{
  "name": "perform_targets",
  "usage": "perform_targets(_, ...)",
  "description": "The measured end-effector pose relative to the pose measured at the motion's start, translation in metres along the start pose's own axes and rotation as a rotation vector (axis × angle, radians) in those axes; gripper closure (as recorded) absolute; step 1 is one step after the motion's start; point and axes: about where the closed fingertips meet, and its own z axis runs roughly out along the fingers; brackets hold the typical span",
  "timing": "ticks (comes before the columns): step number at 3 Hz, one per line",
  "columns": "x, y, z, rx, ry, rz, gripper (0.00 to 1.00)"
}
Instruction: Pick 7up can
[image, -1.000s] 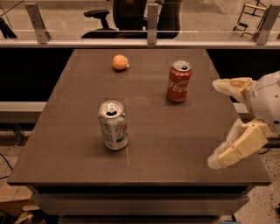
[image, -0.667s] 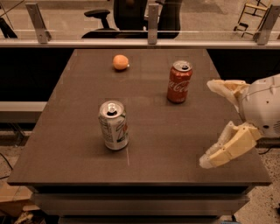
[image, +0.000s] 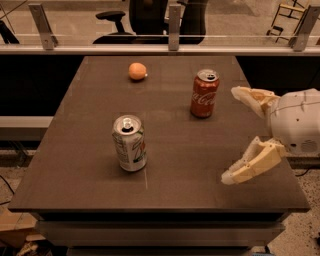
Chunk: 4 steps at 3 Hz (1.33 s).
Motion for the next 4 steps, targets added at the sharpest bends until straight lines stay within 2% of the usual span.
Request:
perform_targets(1, -0.002, -0.006, 0.018, -0.037, -0.078, -0.021, 0.00)
perform_targets(2, -0.004, -0.003, 0.020, -0.037, -0.069, -0.026, 0.00)
perform_targets(4, -0.001, 0.014, 0.034, -0.042, -0.125, -0.023, 0.00)
